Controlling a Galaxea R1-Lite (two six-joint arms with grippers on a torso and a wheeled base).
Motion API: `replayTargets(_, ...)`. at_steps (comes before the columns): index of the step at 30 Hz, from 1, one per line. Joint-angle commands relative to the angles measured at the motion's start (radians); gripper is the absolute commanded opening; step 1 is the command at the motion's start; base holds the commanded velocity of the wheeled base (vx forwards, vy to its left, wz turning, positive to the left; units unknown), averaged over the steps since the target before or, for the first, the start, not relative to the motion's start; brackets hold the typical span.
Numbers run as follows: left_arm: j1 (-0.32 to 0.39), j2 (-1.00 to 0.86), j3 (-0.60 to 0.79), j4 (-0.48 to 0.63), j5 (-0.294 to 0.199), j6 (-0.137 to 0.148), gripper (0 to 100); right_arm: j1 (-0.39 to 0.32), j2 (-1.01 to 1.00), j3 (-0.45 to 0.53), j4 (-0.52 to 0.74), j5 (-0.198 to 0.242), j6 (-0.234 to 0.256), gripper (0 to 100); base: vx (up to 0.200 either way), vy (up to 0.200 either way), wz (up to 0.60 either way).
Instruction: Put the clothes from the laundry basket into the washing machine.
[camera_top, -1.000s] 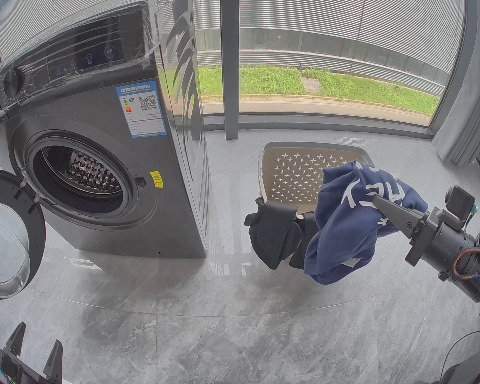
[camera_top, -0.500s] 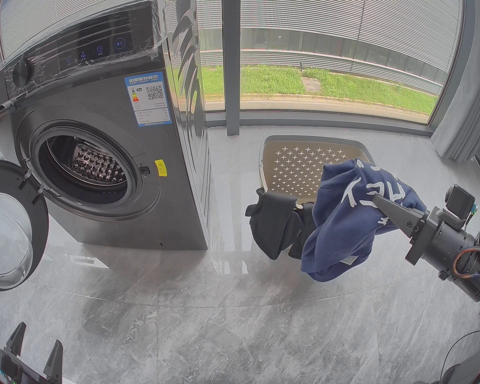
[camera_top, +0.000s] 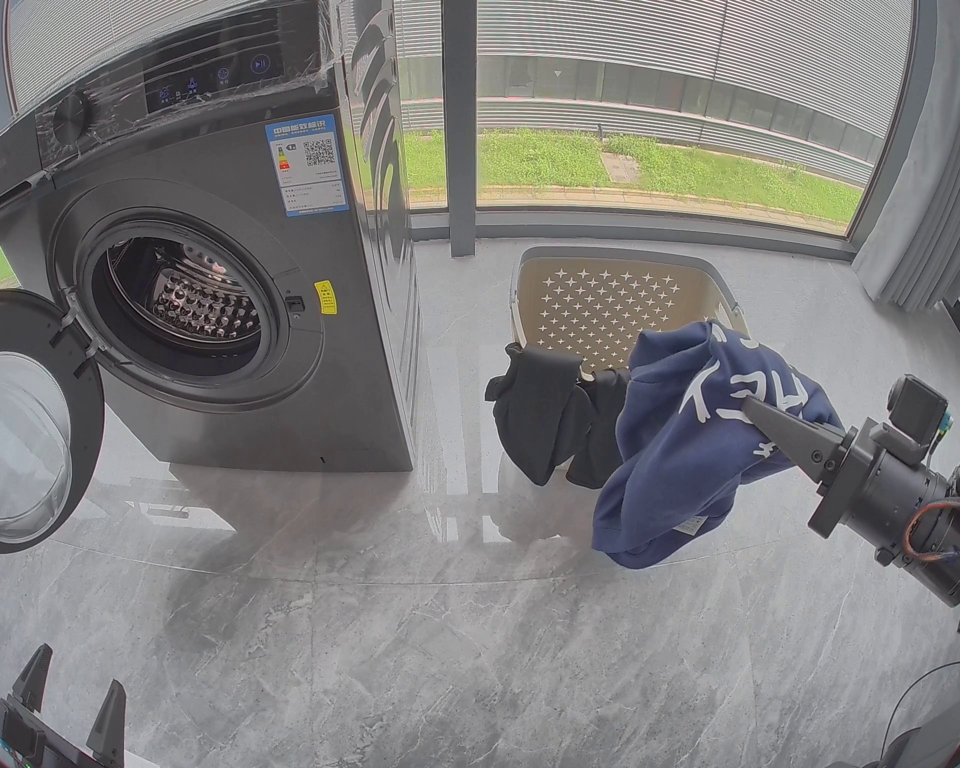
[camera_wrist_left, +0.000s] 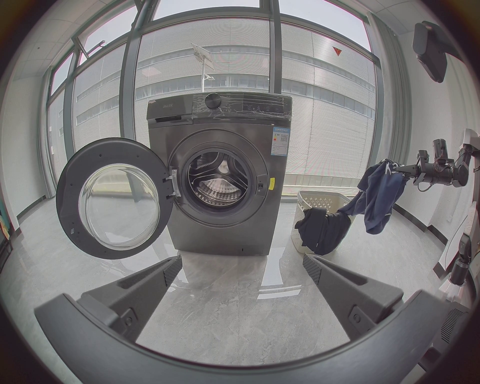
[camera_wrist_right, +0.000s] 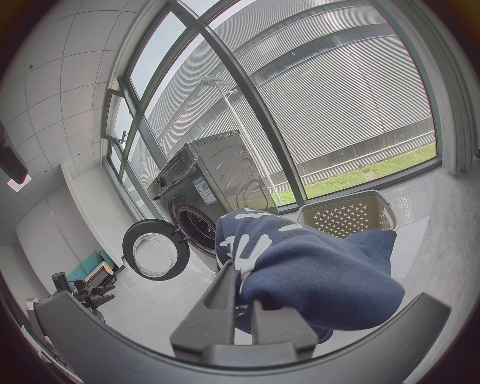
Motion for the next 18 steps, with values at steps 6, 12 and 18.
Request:
replayTargets(6,0.0,-0.012,0.018,0.0,0.001,-0.001,100,0.009,0.002,0.007,0.001,0.0,0.0,0,0.0,0.2,0.0)
replayTargets(12,0.0,-0.012,0.018,0.0,0.001,-0.001,100,0.017,0.013,0.012,-0.001,0.0,0.0,0,0.0,0.2,0.0)
replayTargets(18,0.0,-0.012,0.018,0.0,0.001,-0.001,100,0.027,0.013,0.013,-0.002,0.0,0.001,0,0.0,0.2,0.0)
